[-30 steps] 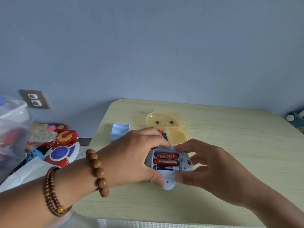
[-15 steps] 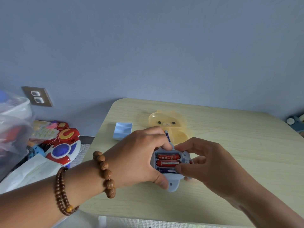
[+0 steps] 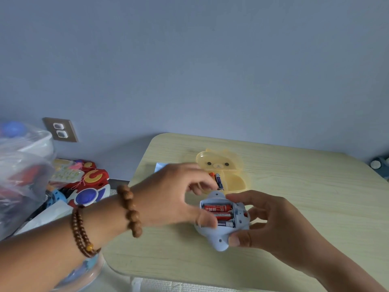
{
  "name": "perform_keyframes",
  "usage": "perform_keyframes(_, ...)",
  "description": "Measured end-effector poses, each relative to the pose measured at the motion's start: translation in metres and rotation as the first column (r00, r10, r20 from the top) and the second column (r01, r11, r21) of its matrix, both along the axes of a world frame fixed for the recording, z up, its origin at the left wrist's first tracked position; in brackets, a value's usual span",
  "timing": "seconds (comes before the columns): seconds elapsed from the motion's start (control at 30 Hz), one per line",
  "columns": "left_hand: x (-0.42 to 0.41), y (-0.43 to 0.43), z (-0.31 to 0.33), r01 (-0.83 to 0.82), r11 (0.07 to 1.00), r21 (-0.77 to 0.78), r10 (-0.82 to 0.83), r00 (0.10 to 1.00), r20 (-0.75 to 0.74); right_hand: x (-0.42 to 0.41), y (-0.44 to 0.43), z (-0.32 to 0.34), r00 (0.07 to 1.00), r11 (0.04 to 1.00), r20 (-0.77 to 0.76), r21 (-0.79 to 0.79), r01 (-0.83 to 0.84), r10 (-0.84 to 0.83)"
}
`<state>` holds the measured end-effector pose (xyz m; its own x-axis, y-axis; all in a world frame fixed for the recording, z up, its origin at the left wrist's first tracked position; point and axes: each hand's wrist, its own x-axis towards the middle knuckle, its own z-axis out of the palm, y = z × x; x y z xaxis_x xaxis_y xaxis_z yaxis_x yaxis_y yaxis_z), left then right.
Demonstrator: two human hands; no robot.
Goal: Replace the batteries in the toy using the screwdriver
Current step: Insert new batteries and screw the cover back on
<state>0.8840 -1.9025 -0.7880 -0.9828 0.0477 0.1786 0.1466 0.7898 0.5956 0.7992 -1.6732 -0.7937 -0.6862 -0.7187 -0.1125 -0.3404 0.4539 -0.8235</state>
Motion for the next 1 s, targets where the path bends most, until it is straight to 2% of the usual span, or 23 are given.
perform_keyframes(0.07, -0.004, -0.023, -0.001, -0.17, 0.985, 0.007, 0.169, 0.981, -0.098, 0.0, 0.0, 0.0, 1.0, 1.0, 0.005, -0.001, 0.005, -0.005)
perform_keyframes(0.1, -0.007, -0.034, -0.003, -0.278, 0.96, -0.044, 0.269, 0.953, -0.142, -0.001, 0.0, 0.0, 1.0, 1.0, 0.007, 0.0, 0.005, -0.005)
perform_keyframes(0.13, -0.01, -0.043, -0.007, -0.373, 0.92, -0.121, 0.354, 0.923, -0.151, -0.001, 0.0, 0.0, 1.0, 1.0, 0.009, 0.003, 0.006, -0.006)
perform_keyframes(0.2, -0.013, -0.054, -0.017, -0.472, 0.834, -0.285, 0.476, 0.878, -0.061, -0.001, -0.001, 0.0, 1.0, 1.0, 0.006, 0.004, 0.001, -0.001)
perform_keyframes(0.27, -0.014, -0.055, -0.026, -0.466, 0.802, -0.374, 0.516, 0.855, 0.043, -0.002, -0.002, -0.001, 1.0, 1.0, 0.005, 0.0, -0.002, 0.002)
perform_keyframes(0.37, -0.015, -0.052, -0.032, -0.437, 0.817, -0.376, 0.505, 0.857, 0.1, -0.004, -0.001, -0.002, 1.0, 1.0, 0.011, -0.001, -0.006, 0.006)
perform_keyframes(0.63, -0.018, -0.046, -0.024, -0.472, 0.807, -0.355, 0.528, 0.846, 0.075, -0.007, 0.0, -0.007, 1.0, 1.0, 0.012, -0.017, -0.005, 0.005)
perform_keyframes(0.83, -0.023, -0.045, -0.02, -0.517, 0.696, -0.498, 0.567, 0.822, -0.06, -0.007, 0.0, -0.006, 1.0, 1.0, 0.014, -0.026, -0.011, 0.012)
perform_keyframes(0.9, -0.023, -0.05, -0.02, -0.552, 0.716, -0.427, 0.575, 0.813, -0.087, -0.007, 0.0, -0.005, 1.0, 0.999, 0.017, -0.03, -0.011, 0.012)
perform_keyframes(0.93, -0.024, -0.054, -0.02, -0.578, 0.756, -0.305, 0.587, 0.806, -0.074, -0.007, 0.0, -0.005, 1.0, 1.0, 0.02, -0.03, -0.008, 0.009)
perform_keyframes(1.0, -0.023, -0.056, -0.018, -0.586, 0.804, 0.1, 0.586, 0.81, 0.036, -0.007, 0.0, -0.005, 1.0, 1.0, 0.025, -0.026, -0.006, 0.007)
